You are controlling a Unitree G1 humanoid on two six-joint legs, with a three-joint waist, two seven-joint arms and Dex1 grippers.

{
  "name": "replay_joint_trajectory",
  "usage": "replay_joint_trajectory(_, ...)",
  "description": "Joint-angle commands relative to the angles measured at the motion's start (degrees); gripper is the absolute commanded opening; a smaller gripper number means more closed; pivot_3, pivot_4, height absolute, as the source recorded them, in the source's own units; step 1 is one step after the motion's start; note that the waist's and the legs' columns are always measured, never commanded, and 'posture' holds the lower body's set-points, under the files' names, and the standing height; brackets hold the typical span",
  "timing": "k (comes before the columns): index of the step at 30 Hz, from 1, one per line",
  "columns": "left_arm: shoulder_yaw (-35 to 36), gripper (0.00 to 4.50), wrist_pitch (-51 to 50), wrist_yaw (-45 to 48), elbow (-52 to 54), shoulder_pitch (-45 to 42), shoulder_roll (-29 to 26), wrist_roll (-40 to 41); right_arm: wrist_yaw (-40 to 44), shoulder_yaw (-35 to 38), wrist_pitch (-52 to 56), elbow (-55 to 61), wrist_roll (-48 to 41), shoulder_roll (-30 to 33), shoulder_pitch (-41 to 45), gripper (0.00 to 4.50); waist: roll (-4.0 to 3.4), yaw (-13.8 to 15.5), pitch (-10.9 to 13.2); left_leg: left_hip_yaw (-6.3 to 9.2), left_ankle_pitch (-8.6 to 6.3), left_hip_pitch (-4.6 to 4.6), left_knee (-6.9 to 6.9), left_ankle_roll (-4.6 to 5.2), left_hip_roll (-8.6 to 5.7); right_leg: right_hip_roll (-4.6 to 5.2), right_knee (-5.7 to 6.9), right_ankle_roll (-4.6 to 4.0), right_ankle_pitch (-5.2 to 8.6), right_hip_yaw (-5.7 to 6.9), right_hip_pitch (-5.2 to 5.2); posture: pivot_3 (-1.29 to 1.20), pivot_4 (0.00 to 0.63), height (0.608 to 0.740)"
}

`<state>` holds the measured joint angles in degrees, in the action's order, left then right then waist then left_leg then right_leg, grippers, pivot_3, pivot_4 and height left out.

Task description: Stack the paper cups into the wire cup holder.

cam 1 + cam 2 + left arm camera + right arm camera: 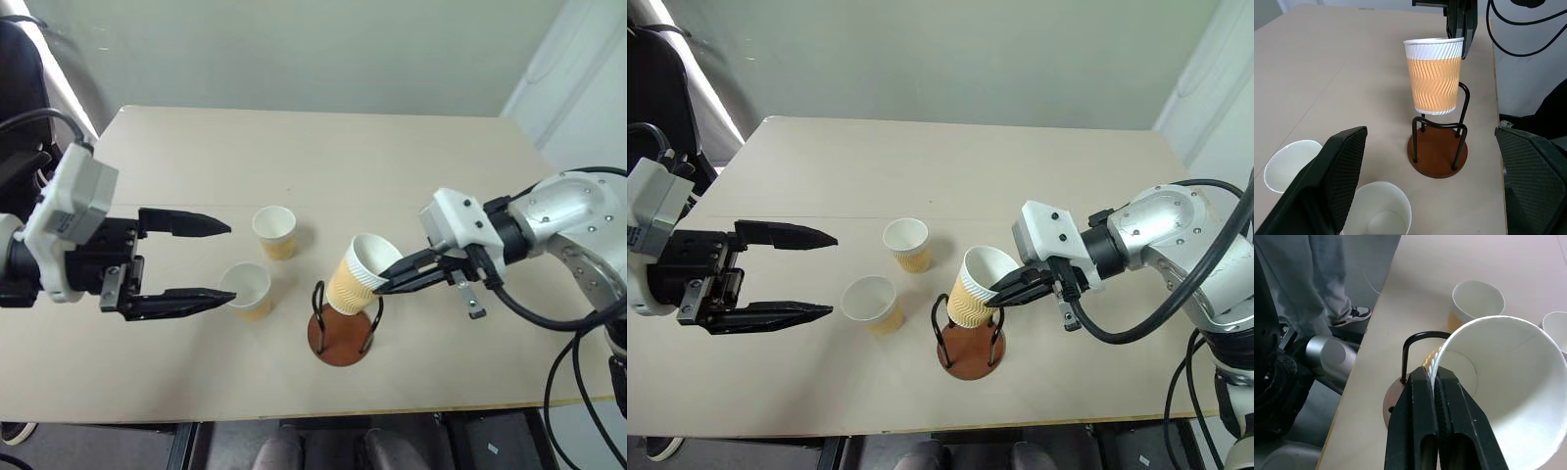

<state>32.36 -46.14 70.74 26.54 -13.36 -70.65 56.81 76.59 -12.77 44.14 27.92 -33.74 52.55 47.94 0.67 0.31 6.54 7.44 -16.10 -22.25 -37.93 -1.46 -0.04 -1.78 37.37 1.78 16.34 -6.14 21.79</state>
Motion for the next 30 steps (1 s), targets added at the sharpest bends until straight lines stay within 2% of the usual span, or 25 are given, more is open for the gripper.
replay_joint_trajectory(1,0.8,4.50,0.9,-0.4,0.6,-0.7,-0.1,0.0,-0.1,-0.3,-0.2,2.6,0.2,0.4,-0.1,0.01,0.00,0.0,0.0,0.00,0.00,0.00,0.00,0.00,0.00,0.00,0.00,0.00,0.00,0.00,0.00,0.00,0.150,0.740)
replay_joint_trajectory(11,0.8,4.50,1.1,-0.3,0.7,-0.6,-0.3,-0.3,-0.3,-1.9,-1.5,3.0,2.6,0.2,-0.7,0.01,0.00,0.0,0.0,0.00,0.00,0.00,0.00,0.00,0.00,0.00,0.01,0.00,0.00,-0.01,0.00,0.00,0.150,0.740)
replay_joint_trajectory(14,0.8,4.50,1.1,-0.3,0.8,-0.5,-0.3,-0.5,-0.2,-2.0,-1.6,2.9,3.0,0.0,-0.6,0.56,0.00,0.0,0.0,0.00,0.00,0.00,0.00,0.00,0.00,0.00,0.01,0.00,0.00,-0.01,0.00,0.00,0.150,0.740)
replay_joint_trajectory(17,0.2,4.50,1.8,0.3,0.8,0.3,-0.6,-2.1,-0.3,-2.1,-1.9,2.7,3.4,-0.1,-0.4,1.56,0.00,0.0,0.0,0.00,0.00,0.00,0.00,0.00,0.00,0.00,0.00,0.00,0.00,-0.01,0.00,0.00,0.150,0.740)
replay_joint_trajectory(23,-4.2,4.50,7.1,3.2,1.3,4.6,-2.3,-10.8,-0.5,-0.5,-2.4,0.1,4.5,0.3,0.4,3.63,0.00,0.0,0.0,0.00,-0.01,0.01,0.01,0.01,0.00,0.00,0.01,0.00,0.00,-0.02,0.01,0.00,0.150,0.740)
replay_joint_trajectory(26,-7.7,4.50,10.8,4.7,1.1,6.0,-3.1,-15.5,-0.3,4.6,-1.8,-5.7,2.4,1.1,0.3,3.63,0.00,0.0,0.0,0.00,-0.02,0.01,-0.01,0.03,0.00,0.01,0.00,0.00,0.00,-0.02,0.00,0.00,0.150,0.740)
replay_joint_trajectory(30,-13.3,4.50,13.9,5.6,0.7,4.3,-3.5,-18.8,4.4,19.1,2.6,-15.3,-10.8,1.6,-2.5,3.63,0.01,0.6,0.0,0.02,-0.03,-0.03,0.01,0.03,-0.02,0.03,-0.03,-0.01,0.00,-0.03,0.01,0.00,0.150,0.740)
